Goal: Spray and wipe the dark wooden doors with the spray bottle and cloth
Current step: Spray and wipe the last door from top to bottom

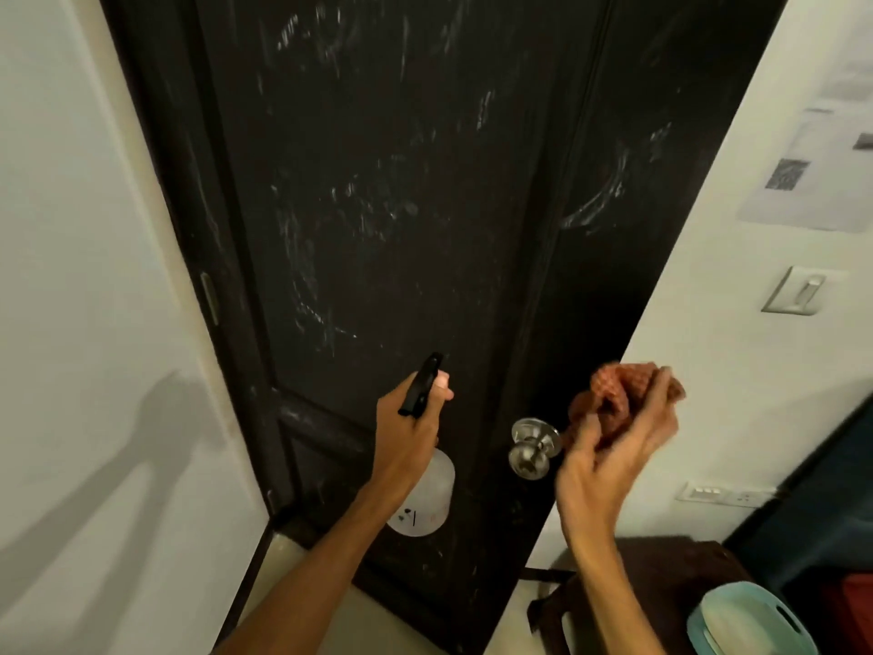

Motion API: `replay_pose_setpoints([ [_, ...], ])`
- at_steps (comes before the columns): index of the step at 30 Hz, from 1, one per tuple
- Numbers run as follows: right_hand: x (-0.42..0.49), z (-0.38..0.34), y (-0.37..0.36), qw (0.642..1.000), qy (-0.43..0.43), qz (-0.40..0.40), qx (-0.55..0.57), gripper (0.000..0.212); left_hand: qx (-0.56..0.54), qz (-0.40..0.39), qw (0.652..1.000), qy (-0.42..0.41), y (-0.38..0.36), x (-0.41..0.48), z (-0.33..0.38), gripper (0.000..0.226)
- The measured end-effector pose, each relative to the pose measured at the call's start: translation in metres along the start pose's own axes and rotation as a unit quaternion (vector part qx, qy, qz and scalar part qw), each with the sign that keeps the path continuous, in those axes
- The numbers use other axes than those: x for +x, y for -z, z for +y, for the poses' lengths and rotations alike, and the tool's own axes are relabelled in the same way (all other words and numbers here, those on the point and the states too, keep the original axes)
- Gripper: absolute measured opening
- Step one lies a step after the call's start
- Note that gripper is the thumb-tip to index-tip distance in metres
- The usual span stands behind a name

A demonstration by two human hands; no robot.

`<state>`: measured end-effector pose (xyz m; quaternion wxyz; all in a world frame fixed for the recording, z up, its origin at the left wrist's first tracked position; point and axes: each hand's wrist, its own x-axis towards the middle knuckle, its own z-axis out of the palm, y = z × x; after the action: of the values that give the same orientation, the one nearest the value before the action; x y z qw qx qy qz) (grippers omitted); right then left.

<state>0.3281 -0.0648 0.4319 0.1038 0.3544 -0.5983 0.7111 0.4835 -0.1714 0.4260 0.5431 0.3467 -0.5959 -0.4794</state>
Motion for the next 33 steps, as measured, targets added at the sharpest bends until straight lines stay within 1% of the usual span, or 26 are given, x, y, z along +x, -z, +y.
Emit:
replay_pose_setpoints([
  [2, 0.021, -0.018, -0.028, 0.998, 0.055, -0.016, 0.018, 0.076, 0.003, -0.007, 1.0, -0.016, 0.007, 0.014, 0.01, 0.018],
  [4, 0.051, -0.031, -0.052, 0.993, 0.113, -0.007, 0.035, 0.063, 0.0, -0.013, 0.999, -0.033, 0.011, 0.027, 0.022, 0.017],
  [6, 0.086, -0.043, -0.068, 0.982, 0.188, 0.022, -0.006, 0.046, 0.0, -0.011, 0.999, -0.051, 0.012, 0.037, 0.034, 0.017],
  [8, 0.109, -0.046, -0.08, 0.958, 0.273, 0.047, -0.075, 0.038, -0.004, -0.011, 0.998, -0.063, 0.011, 0.045, 0.046, 0.017],
  [10, 0.105, -0.033, -0.085, 0.929, 0.331, 0.028, -0.162, 0.042, -0.005, -0.02, 0.997, -0.071, 0.008, 0.05, 0.057, 0.02],
  [12, 0.085, -0.007, -0.089, 0.891, 0.368, -0.024, -0.264, 0.055, -0.014, -0.029, 0.996, -0.079, 0.006, 0.055, 0.069, 0.026],
  [13, 0.082, 0.001, -0.086, 0.869, 0.391, -0.045, -0.299, 0.058, -0.021, -0.035, 0.996, -0.082, 0.004, 0.058, 0.074, 0.027],
  [14, 0.09, 0.001, -0.083, 0.855, 0.411, -0.051, -0.312, 0.055, -0.026, -0.04, 0.995, -0.083, 0.002, 0.061, 0.079, 0.026],
  [15, 0.105, -0.006, -0.081, 0.85, 0.425, -0.04, -0.308, 0.05, -0.029, -0.046, 0.995, -0.086, 0.002, 0.063, 0.083, 0.027],
  [16, 0.125, -0.02, -0.079, 0.853, 0.429, -0.01, -0.298, 0.048, -0.031, -0.052, 0.994, -0.09, 0.0, 0.066, 0.087, 0.029],
  [19, 0.189, -0.07, -0.075, 0.887, 0.382, 0.094, -0.241, 0.041, -0.031, -0.065, 0.993, -0.097, -0.007, 0.076, 0.101, 0.029],
  [20, 0.199, -0.077, -0.077, 0.893, 0.367, 0.108, -0.236, 0.039, -0.03, -0.062, 0.993, -0.101, -0.01, 0.08, 0.105, 0.026],
  [21, 0.2, -0.077, -0.08, 0.892, 0.367, 0.108, -0.24, 0.039, -0.026, -0.058, 0.992, -0.105, -0.012, 0.084, 0.108, 0.023],
  [22, 0.193, -0.068, -0.082, 0.881, 0.383, 0.097, -0.259, 0.04, -0.022, -0.055, 0.992, -0.11, -0.014, 0.087, 0.11, 0.022],
  [23, 0.181, -0.051, -0.083, 0.861, 0.412, 0.079, -0.287, 0.041, -0.02, -0.052, 0.992, -0.114, -0.017, 0.09, 0.112, 0.023],
  [25, 0.155, -0.019, -0.078, 0.801, 0.486, 0.035, -0.346, 0.038, -0.013, -0.054, 0.991, -0.12, -0.022, 0.095, 0.115, 0.025],
  [26, 0.153, -0.013, -0.075, 0.777, 0.514, 0.014, -0.363, 0.035, -0.008, -0.055, 0.991, -0.122, -0.024, 0.098, 0.117, 0.025],
  [27, 0.161, -0.015, -0.073, 0.765, 0.534, 0.001, -0.36, 0.033, -0.004, -0.057, 0.991, -0.123, -0.026, 0.1, 0.119, 0.025],
  [28, 0.175, -0.026, -0.074, 0.768, 0.54, 0.009, -0.344, 0.032, 0.0, -0.059, 0.99, -0.126, -0.029, 0.102, 0.123, 0.025],
  [29, 0.192, -0.042, -0.075, 0.786, 0.525, 0.025, -0.325, 0.031, 0.005, -0.062, 0.99, -0.13, -0.031, 0.105, 0.126, 0.025],
  [32, 0.231, -0.084, -0.078, 0.867, 0.424, 0.079, -0.249, 0.035, 0.013, -0.068, 0.985, -0.158, -0.036, 0.111, 0.138, 0.024],
  [33, 0.23, -0.085, -0.081, 0.88, 0.401, 0.078, -0.242, 0.04, 0.014, -0.071, 0.983, -0.167, -0.039, 0.112, 0.142, 0.025],
])
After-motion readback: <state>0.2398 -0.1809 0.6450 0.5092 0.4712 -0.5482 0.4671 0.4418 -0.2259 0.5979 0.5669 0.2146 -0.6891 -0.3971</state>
